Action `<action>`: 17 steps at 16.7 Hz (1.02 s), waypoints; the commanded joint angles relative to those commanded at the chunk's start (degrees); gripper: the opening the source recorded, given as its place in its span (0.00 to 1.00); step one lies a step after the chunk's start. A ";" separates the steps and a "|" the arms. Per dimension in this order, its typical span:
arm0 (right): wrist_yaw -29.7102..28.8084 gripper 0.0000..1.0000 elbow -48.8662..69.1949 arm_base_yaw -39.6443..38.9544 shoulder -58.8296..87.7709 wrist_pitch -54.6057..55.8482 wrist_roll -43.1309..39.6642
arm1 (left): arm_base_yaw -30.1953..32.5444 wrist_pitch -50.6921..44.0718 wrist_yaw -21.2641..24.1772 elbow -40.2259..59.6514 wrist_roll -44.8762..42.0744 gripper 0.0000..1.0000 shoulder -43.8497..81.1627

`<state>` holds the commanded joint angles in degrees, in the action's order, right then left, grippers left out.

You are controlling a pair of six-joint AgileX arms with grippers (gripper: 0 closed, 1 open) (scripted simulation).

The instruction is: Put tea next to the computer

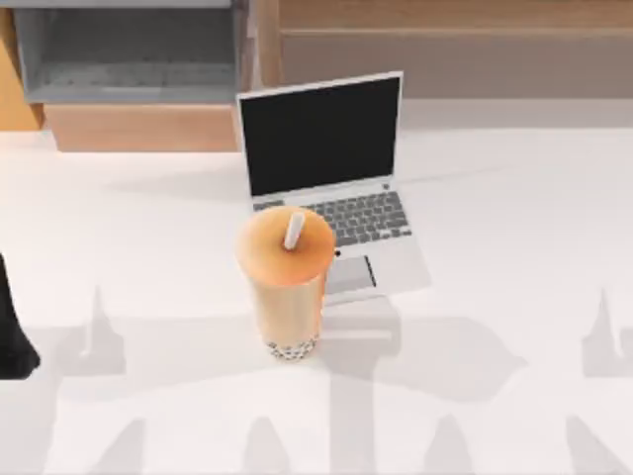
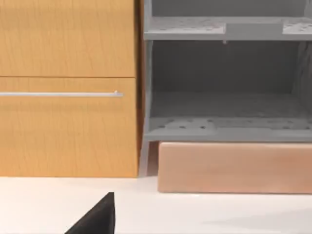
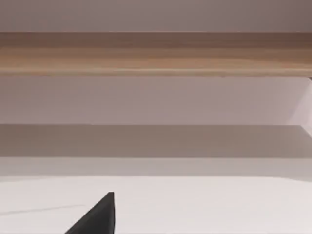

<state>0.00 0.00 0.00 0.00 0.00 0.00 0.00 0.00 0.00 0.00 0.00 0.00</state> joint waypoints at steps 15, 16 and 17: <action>0.00 1.00 0.00 0.00 0.00 0.00 0.00 | 44.86 28.67 -43.25 10.96 6.37 1.00 50.20; 0.00 1.00 0.00 0.00 0.00 0.00 0.00 | 49.34 31.57 -47.43 11.93 7.31 1.00 56.47; 0.00 1.00 0.00 0.00 0.00 0.00 0.00 | 53.56 34.46 -51.37 12.88 8.30 1.00 62.66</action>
<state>0.00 0.00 0.00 0.00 0.00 0.00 53.56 34.46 -51.37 12.88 8.30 62.66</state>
